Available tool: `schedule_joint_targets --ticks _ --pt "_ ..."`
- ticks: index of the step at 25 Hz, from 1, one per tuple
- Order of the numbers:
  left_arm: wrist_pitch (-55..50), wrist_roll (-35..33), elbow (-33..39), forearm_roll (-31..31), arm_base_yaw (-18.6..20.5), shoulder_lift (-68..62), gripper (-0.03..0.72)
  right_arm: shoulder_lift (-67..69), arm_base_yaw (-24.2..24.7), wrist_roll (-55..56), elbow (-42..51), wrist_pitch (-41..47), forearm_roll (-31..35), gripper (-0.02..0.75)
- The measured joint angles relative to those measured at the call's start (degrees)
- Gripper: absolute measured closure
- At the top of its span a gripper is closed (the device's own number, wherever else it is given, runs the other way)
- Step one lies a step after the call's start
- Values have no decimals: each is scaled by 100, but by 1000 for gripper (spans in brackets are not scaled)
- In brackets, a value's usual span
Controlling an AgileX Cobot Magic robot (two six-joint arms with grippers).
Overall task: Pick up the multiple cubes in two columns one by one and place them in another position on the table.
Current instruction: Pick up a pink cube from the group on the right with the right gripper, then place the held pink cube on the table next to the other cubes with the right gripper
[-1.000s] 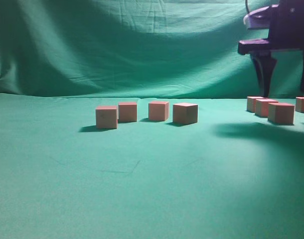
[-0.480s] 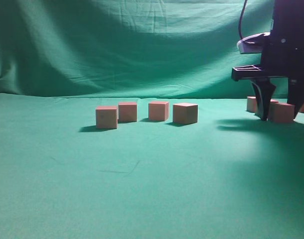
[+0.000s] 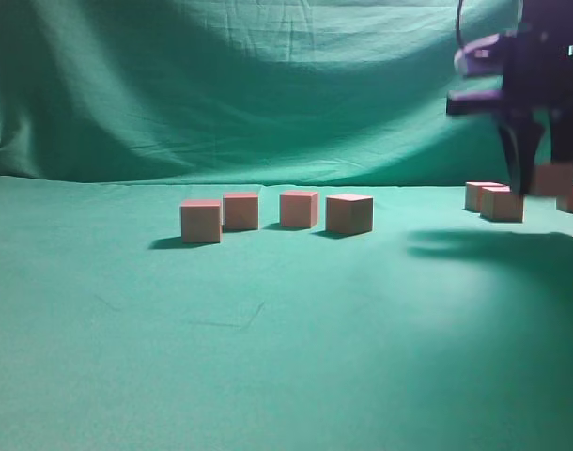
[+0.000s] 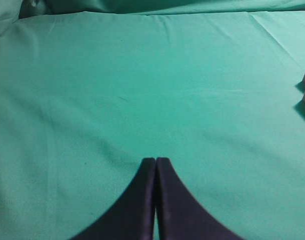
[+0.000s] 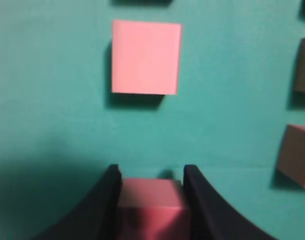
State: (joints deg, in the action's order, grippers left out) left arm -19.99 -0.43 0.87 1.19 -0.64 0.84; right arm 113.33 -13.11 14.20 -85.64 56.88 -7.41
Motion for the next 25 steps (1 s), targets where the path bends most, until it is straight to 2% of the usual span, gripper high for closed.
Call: schedule_joint_targets --ticks 3,6,13,18,22,25 --pt "0 0 0 0 0 0 688 -563 -206 -84 -81 350 0 467" --pt "0 0 0 0 0 0 688 -1088 -676 -334 -94 515 73 467" --pt "0 0 0 0 0 0 688 -1391 -2291 -737 -84 586 221 467" --pt "0 0 0 0 0 0 688 -1162 -3208 -1329 169 61 244 467" --pt "0 0 0 0 0 0 688 -870 -3484 -1488 188 -183 257 467" --pt "0 0 0 0 0 0 688 -662 -3494 -1497 198 -425 294 467"
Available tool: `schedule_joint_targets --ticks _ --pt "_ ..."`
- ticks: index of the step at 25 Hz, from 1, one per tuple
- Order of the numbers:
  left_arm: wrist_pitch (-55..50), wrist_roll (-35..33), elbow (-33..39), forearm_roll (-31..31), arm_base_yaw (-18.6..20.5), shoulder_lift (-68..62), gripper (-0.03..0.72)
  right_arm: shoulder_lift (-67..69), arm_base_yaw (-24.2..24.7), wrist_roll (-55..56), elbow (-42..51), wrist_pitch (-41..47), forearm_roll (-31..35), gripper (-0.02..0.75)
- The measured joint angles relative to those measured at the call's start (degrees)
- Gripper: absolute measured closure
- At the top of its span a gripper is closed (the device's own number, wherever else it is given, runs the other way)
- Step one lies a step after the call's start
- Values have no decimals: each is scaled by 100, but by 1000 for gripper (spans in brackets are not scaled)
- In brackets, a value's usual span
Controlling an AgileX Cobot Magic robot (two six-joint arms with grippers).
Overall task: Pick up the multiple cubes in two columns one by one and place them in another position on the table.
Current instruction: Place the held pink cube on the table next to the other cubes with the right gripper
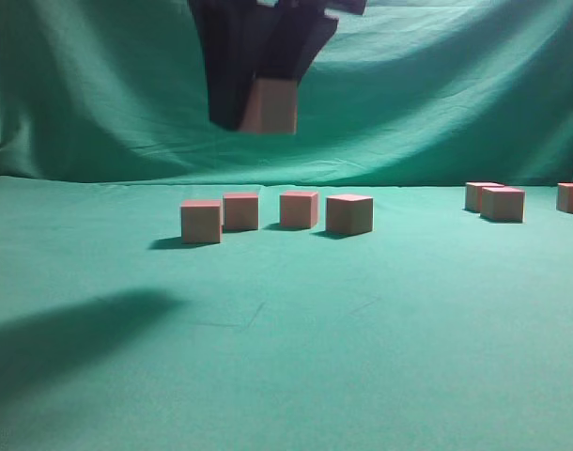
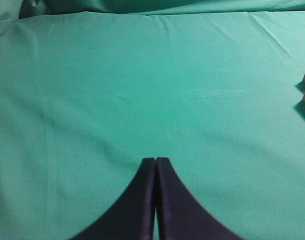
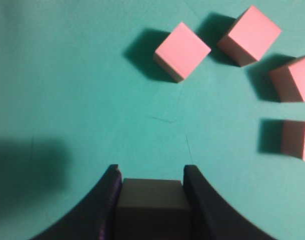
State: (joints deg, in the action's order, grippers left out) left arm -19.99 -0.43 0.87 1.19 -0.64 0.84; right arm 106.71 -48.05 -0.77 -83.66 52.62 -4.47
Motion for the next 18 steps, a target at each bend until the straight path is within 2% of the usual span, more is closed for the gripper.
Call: schedule_joint_targets --ticks 12,18 --pt "0 0 0 0 0 0 688 855 0 44 0 -825 329 467" --pt "0 0 0 0 0 0 688 1008 34 669 0 -1152 322 467"
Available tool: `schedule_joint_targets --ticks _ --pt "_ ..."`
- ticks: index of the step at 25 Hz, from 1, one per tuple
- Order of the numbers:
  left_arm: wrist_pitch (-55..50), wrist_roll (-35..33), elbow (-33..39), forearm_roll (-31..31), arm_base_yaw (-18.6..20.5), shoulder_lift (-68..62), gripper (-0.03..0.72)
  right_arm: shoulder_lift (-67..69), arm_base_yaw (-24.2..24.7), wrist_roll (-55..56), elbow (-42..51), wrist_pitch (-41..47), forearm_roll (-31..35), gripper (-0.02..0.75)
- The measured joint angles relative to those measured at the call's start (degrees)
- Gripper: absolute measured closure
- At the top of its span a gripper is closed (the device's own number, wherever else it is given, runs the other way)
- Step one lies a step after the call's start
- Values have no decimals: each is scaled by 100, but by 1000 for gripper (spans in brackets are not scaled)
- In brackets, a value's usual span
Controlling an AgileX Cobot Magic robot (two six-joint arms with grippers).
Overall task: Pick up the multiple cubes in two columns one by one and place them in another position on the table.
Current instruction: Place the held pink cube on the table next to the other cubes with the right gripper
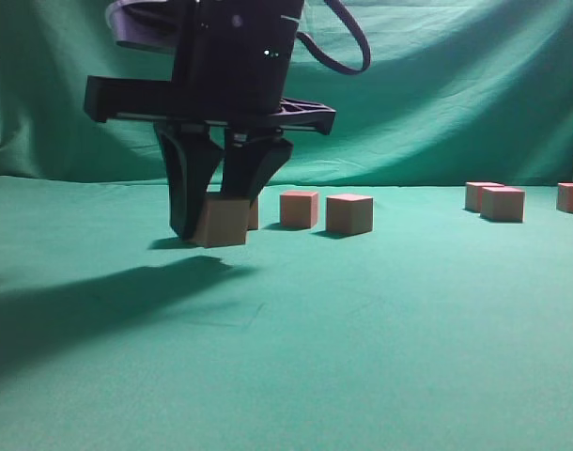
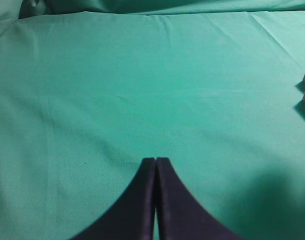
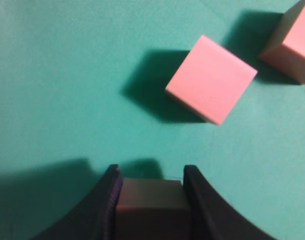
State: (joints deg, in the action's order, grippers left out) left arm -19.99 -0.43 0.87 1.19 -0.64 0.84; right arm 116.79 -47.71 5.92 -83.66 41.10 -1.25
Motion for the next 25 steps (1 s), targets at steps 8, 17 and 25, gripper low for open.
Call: schedule_joint_targets --ticks 8,17,25 --pt "0 0 0 0 0 0 688 78 3 76 -52 -341 -424 467" --pt "0 0 0 0 0 0 688 300 3 243 -311 -109 -659 467" --pt "0 0 0 0 0 0 688 351 13 625 -338 -120 -948 467"
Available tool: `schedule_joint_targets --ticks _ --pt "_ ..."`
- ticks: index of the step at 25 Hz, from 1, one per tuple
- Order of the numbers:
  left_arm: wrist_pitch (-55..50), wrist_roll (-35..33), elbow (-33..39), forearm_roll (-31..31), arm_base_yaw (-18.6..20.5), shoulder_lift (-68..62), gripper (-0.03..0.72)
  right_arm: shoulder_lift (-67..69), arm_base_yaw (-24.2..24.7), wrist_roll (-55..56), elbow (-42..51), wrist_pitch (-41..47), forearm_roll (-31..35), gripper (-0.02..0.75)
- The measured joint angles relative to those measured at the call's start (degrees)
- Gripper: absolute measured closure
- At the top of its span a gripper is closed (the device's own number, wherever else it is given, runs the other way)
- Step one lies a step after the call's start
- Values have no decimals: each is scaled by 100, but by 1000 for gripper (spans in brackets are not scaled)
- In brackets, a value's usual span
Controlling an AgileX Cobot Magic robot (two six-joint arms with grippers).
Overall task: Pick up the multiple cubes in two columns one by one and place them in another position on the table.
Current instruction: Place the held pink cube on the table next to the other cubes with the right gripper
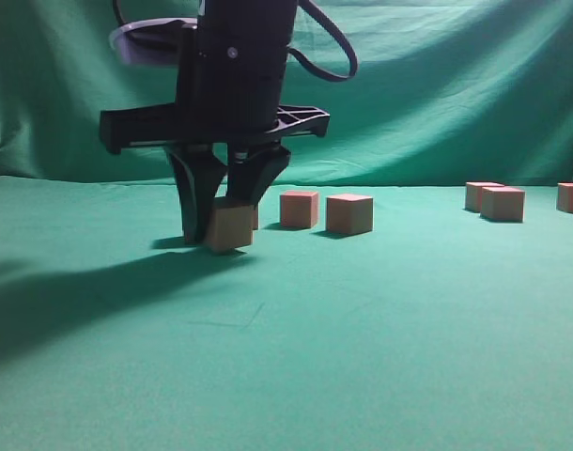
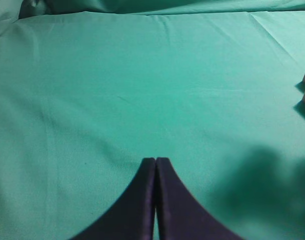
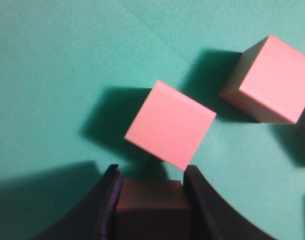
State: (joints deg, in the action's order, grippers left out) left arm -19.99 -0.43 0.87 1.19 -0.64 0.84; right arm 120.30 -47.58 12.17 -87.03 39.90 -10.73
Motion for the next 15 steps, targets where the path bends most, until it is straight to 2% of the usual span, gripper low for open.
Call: schedule_joint_targets --ticks 15 --pt "0 0 0 0 0 0 688 12 38 165 -14 -24 87 467"
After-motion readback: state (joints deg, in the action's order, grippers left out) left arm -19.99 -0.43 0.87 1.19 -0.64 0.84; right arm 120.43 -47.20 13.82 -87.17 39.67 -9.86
